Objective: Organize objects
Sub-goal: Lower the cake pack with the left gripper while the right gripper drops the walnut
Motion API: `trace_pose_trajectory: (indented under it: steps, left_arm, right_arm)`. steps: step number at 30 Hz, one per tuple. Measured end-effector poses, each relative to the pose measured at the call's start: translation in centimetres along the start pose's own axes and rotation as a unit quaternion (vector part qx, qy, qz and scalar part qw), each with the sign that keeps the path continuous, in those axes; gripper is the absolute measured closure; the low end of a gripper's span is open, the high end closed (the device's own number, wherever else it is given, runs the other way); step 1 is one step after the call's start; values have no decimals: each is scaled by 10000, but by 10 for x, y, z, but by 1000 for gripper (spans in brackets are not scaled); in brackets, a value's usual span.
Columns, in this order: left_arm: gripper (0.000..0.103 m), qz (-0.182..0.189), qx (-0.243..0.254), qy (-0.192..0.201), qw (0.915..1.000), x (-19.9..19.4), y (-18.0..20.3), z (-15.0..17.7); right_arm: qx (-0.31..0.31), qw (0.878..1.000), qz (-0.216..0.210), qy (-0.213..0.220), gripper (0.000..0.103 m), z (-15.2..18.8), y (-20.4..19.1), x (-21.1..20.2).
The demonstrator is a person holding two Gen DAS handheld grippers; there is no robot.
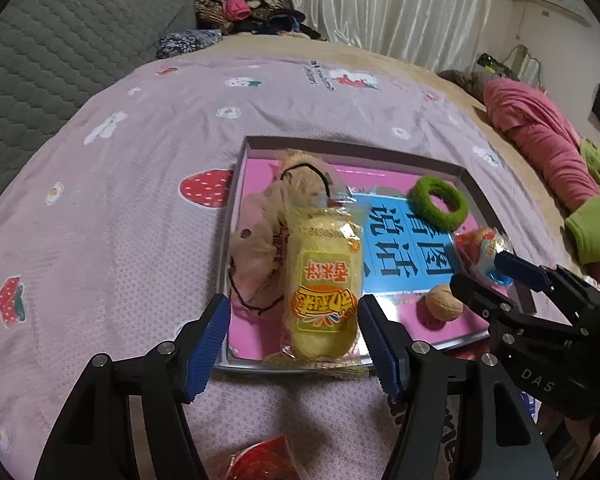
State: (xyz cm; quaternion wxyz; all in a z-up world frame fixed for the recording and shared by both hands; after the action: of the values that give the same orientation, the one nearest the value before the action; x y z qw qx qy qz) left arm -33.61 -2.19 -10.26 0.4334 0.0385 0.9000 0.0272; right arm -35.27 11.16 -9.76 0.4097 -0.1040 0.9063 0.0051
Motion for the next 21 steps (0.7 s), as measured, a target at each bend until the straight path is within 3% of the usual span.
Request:
trace_pose_trajectory:
  steps: [10, 13, 21]
  left_arm:
    - [35, 29, 4, 58, 10000, -4, 2, -2]
    - [23, -6, 46, 116, 9999, -8, 3, -4]
    - [23, -103, 45, 200, 9997, -15, 0, -8]
  right_arm:
    - [-2, 10000, 25, 88, 36, -3, 0, -5]
    - [-8, 9999, 24, 115, 32, -4, -1, -7]
    - [-9, 9998, 51, 216, 30, -7, -1, -14]
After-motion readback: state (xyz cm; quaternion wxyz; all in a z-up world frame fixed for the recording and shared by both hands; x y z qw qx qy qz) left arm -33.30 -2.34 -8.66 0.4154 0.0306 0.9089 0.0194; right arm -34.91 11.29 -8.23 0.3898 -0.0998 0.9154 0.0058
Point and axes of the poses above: each gripper's, at about its wrist camera, not at the fingertips, and x roughly the way its jaws point, y to its right, z to its underside, the point moved 10 cm from there along x, roughly the way its jaws point, and after that the axes turned 4 degrees about x, right-handed, at the moved point
